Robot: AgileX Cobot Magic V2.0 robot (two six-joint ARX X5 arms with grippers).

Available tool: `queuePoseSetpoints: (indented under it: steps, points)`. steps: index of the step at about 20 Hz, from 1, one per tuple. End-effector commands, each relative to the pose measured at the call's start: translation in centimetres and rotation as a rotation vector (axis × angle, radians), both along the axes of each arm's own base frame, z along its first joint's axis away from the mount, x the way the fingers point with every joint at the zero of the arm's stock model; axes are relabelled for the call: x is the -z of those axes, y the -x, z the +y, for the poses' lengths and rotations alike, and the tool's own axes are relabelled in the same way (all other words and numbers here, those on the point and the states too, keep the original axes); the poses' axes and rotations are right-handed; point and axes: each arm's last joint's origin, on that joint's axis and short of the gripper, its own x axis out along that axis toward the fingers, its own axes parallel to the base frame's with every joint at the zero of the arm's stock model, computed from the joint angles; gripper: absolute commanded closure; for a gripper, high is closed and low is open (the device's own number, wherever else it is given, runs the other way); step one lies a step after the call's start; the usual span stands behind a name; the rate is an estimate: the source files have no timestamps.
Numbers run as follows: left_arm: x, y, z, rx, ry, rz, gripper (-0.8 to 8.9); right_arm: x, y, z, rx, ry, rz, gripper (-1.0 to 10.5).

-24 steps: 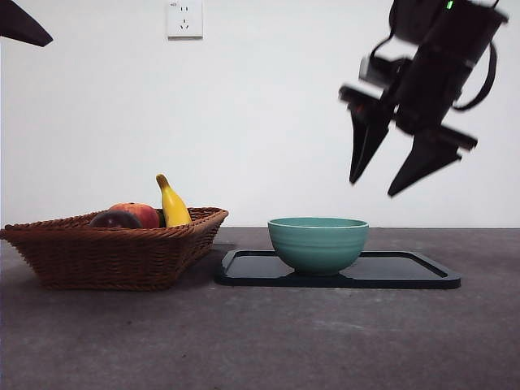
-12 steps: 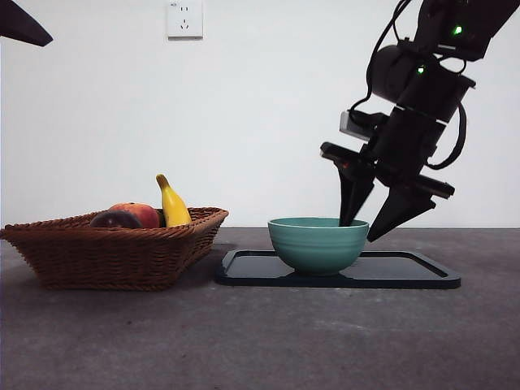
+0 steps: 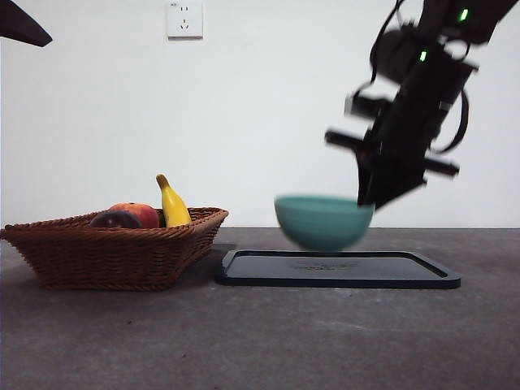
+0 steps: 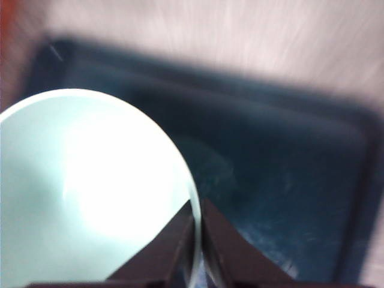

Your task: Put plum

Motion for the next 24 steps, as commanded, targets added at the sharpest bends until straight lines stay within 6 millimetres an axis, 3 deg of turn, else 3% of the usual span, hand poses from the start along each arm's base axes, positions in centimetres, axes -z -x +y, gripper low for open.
queuePoseSetpoints:
  steps: [1,7,11,13,16,24]
  points:
    - [-0.5,-0.1,-0.1,0.014,0.004,-0.024,4.41,-3.6,0.7,0.0,-0.014,-0.028,-0.105,9.4]
    - [-0.5,-0.1,-0.1,0.014,0.004,-0.024,4.41,-10.2,6.4,-1.2,-0.087,-0.043,-0.184,9.4]
    - [-0.5,-0.1,-0.1,0.014,0.004,-0.024,4.41,-12.2,10.9,-1.6,-0.144,-0.033,-0.184,9.4]
    - [-0.5,-0.1,-0.1,0.014,0.004,-0.023,4.41,-11.5,12.8,-1.7,-0.166,-0.032,-0.184,9.4]
    - [-0.5,-0.1,-0.1,0.013,0.004,-0.024,4.41,-8.9,14.8,-1.6,-0.200,-0.020,-0.148,9.4]
    - [-0.5,-0.1,-0.1,0.014,0.004,-0.023,4.41,-2.7,15.9,0.1,-0.251,-0.027,-0.071,9.4]
